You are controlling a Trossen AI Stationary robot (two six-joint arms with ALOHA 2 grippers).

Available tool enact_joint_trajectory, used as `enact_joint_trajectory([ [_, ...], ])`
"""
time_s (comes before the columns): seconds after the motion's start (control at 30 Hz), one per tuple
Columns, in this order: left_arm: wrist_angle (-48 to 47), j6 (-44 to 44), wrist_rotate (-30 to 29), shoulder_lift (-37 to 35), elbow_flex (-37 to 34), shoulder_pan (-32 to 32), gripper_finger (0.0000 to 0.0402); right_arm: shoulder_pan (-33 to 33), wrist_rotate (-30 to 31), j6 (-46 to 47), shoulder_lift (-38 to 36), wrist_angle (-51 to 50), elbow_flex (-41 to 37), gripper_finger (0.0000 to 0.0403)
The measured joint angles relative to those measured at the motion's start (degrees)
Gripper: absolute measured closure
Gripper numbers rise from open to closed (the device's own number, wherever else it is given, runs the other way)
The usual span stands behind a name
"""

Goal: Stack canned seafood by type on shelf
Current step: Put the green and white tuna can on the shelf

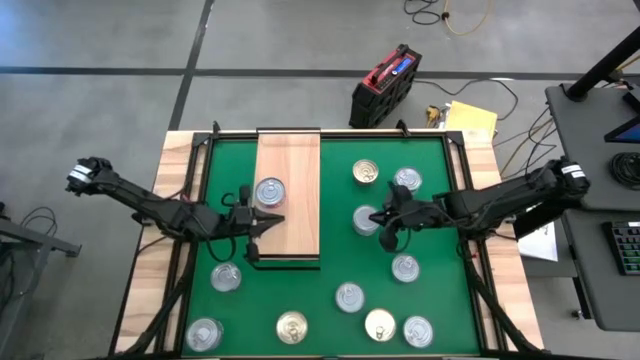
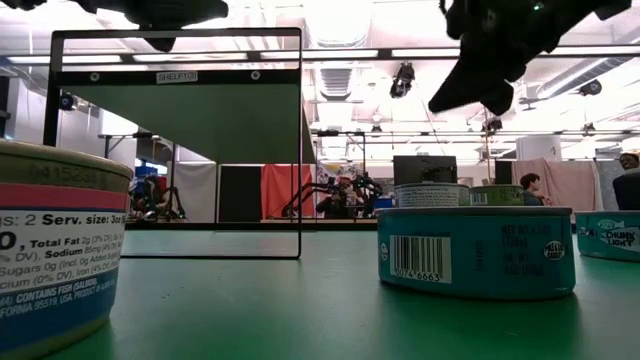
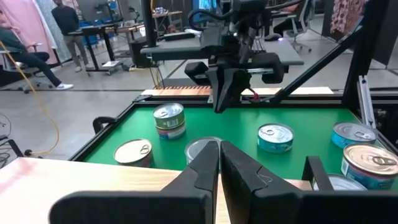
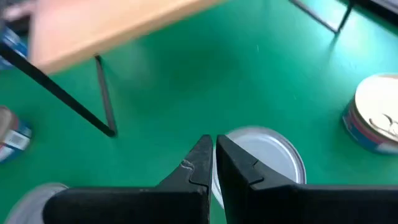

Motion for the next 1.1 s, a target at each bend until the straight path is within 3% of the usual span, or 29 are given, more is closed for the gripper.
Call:
enact_joint_trajectory([
  [0.27, 0.26, -0.91, 0.01, 1.87, 0.0, 0.0, 0.0401, 0.21, -2.33, 7.85, 4.37, -11.44, 3.44, 0.039],
  [0.4, 0.89, -5.59, 0.02, 2.45, -0.02, 0.0, 0.0402, 2.03, -4.26, 11.9, 4.5, -14.08, 3.52, 0.039],
  [0.77, 1.89, -2.56, 0.02, 2.64, 0.99, 0.0, 0.0402, 9.09, -4.39, 23.43, 3.93, -23.0, 6.6, 0.039],
  [0.97, 1.85, -2.58, 0.04, 2.91, 1.11, 0.0, 0.0402, 11.89, -5.87, 24.26, 3.8, -26.51, 8.97, 0.039],
  [1.1, 2.11, -2.58, 0.02, 2.93, 1.11, 0.0, 0.0402, 13.14, -10.62, 19.32, 3.8, -30.49, 10.38, 0.039],
])
